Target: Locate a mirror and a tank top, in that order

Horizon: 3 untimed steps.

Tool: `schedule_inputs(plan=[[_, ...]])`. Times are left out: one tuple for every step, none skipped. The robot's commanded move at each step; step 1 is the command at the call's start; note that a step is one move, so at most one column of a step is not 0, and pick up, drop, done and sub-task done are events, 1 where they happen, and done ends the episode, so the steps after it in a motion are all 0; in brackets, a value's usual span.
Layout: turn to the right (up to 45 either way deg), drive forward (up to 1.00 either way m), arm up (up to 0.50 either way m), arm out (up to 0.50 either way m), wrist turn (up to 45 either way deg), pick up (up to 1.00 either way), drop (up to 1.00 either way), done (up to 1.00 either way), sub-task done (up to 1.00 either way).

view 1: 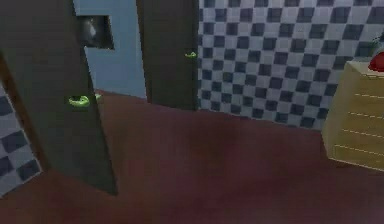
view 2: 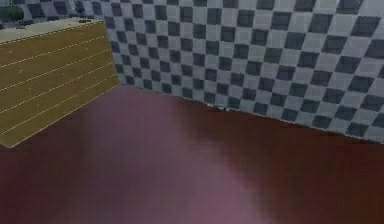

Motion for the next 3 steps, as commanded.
schedule_inputs(plan=[[0.0,1.00,0.00,0.00,0.0,0.00,0.00,0.00,0.00],[0.0,0.45,0.00,0.00,0.0,0.00,0.00,0.00,0.00],[-15.0,0.00,0.00,0.00,0.0,0.00,0.00,0.00,0.00]])
